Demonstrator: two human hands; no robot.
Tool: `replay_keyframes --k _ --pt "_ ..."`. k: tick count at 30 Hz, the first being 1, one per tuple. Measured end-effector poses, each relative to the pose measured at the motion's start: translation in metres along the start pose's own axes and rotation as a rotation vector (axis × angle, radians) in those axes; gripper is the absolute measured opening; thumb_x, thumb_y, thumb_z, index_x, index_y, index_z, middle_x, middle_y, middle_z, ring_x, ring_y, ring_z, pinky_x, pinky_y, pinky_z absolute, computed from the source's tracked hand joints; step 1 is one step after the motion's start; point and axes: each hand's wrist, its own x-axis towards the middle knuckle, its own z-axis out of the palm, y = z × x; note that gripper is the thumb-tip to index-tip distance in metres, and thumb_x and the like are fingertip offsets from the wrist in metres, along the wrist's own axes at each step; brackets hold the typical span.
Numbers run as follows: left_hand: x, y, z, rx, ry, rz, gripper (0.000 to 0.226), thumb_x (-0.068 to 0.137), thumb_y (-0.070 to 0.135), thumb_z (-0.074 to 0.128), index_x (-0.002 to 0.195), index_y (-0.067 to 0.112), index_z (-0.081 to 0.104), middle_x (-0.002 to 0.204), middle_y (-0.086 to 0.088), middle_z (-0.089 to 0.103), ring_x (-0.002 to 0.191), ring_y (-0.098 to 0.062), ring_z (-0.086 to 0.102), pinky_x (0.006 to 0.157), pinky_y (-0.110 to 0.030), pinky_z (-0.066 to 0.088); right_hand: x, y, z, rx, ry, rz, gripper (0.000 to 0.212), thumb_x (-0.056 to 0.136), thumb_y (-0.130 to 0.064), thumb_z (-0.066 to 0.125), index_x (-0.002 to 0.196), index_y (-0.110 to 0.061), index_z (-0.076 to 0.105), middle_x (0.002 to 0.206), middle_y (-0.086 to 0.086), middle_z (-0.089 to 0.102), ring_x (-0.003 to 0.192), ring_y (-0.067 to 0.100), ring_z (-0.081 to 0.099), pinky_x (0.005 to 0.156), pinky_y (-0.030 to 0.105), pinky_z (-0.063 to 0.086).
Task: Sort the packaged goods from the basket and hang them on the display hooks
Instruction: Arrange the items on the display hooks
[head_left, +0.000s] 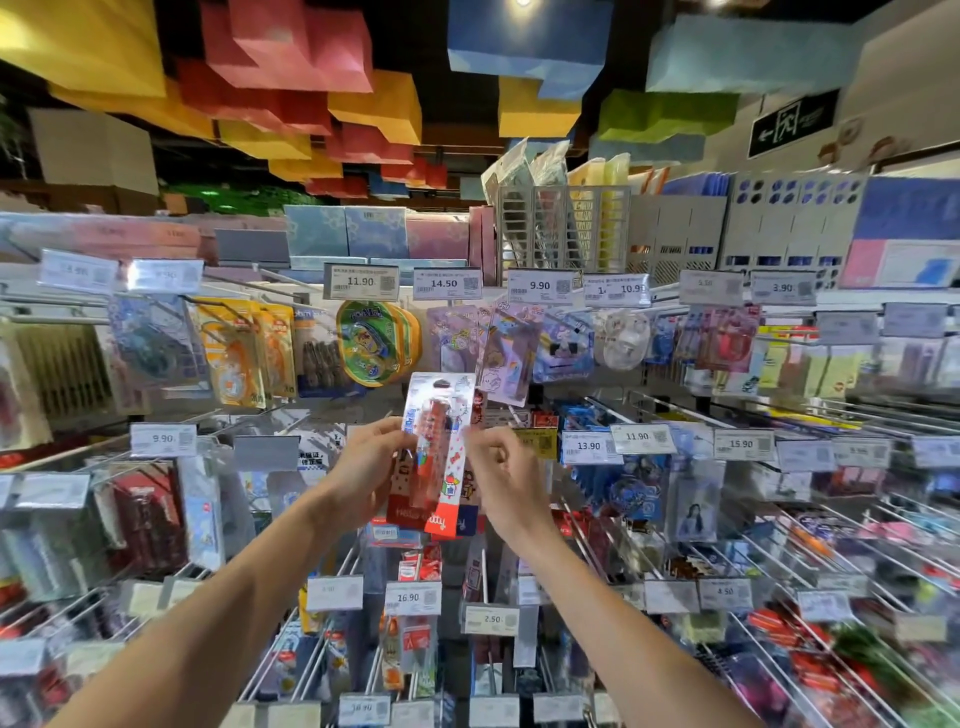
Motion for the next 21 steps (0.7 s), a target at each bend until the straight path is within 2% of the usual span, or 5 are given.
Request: replay_keyframes --k 3,10,13,17,21 --pt "0.000 -0.002 0.002 -0.021 -0.003 0.008 0.030 0.100 0.002 0.048 0.122 0.005 0.068 0.117 -0.028 0.071 0.112 -0.052 0.065 0.097 -0.066 0.051 -0.002 0.003 0.005 -0.115 -0.144 0.075 0.036 0.082 -0.051 0.080 0.107 -0.030 0.064 0.092 -0.020 0.070 0.080 -0.011 0.063 0.065 0.010 0.047" --pt "-0.001 -0.006 0.008 -0.035 -0.016 -0.033 0.035 0.094 0.009 0.045 0.114 0.010 0.074 0.116 -0.027 0.072 0.096 -0.039 0.067 0.088 -0.055 0.055 -0.003 0.015 0.012 0.085 -0.141 0.180 0.028 0.088 -0.030 0.077 0.113 -0.034 0.066 0.106 -0.011 0.075 0.098 0.009 0.071 0.086 0.041 0.062" --pt "0.001 -0.007 0.006 -0.028 -0.014 -0.033 0.038 0.095 0.012 0.043 0.115 0.012 0.075 0.119 -0.027 0.070 0.092 -0.035 0.066 0.085 -0.048 0.056 0.002 0.018 0.013 0.127 -0.121 0.214 0.014 0.099 -0.022 0.061 0.110 -0.025 0.068 0.106 -0.004 0.076 0.101 0.018 0.071 0.090 0.047 0.059" --pt "0.005 -0.009 0.004 -0.032 0.035 -0.030 0.047 0.096 0.008 0.036 0.123 0.017 0.072 0.126 -0.014 0.070 0.098 -0.031 0.065 0.082 -0.042 0.056 0.003 0.037 -0.007 0.395 -0.100 0.397 0.026 0.098 -0.008 0.057 0.113 -0.024 0.071 0.116 0.007 0.074 0.114 0.027 0.066 0.101 0.049 0.049" --pt "0.011 -0.009 -0.002 -0.006 0.042 0.001 0.050 0.094 -0.007 0.039 0.122 0.016 0.073 0.129 -0.007 0.069 0.106 -0.030 0.067 0.091 -0.050 0.056 -0.013 0.069 -0.039 0.603 -0.307 0.643 0.035 0.096 -0.001 0.056 0.132 -0.002 0.055 0.118 0.024 0.069 0.108 0.038 0.067 0.092 0.052 0.056"
